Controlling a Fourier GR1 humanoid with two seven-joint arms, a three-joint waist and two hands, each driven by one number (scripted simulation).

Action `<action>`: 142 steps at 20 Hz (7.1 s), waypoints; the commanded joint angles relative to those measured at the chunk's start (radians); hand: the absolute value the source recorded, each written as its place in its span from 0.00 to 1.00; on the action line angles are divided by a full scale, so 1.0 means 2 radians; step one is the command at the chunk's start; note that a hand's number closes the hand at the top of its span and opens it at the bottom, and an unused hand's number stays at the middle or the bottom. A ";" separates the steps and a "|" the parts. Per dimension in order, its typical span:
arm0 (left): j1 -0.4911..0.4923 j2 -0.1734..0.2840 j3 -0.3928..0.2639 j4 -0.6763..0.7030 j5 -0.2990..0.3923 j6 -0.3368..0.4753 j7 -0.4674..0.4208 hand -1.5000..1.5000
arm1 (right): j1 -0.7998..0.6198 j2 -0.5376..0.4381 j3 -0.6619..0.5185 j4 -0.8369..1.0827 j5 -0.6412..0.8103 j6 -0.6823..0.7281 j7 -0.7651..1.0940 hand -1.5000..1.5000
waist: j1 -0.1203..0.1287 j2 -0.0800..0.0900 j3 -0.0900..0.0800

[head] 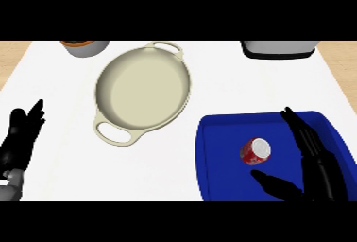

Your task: Pick the can from the tray and place it in the pot

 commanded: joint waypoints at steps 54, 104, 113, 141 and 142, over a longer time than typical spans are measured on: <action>-0.010 -0.104 0.057 -0.011 -0.114 -0.052 0.026 0.50 | -0.131 0.138 -0.032 0.146 0.075 0.412 0.266 0.00 | 0.011 0.004 0.002; -0.011 -0.135 0.123 -0.005 -0.146 -0.119 0.013 0.50 | -0.165 0.164 0.011 -0.087 0.293 0.271 0.183 1.00 | 0.008 0.001 0.002; -0.041 -0.130 0.128 0.004 -0.152 -0.118 0.023 0.50 | -0.357 0.212 0.032 -0.088 0.311 0.366 0.242 1.00 | 0.012 0.003 0.002; -0.047 -0.136 0.127 0.011 -0.150 -0.133 0.010 0.50 | -0.678 0.213 -0.004 0.542 -0.057 0.114 0.289 0.00 | 0.044 0.013 0.001; -0.071 -0.138 0.122 -0.005 -0.154 -0.129 0.050 0.50 | -0.661 0.213 0.008 0.545 -0.069 0.097 0.271 0.00 | 0.039 0.011 0.002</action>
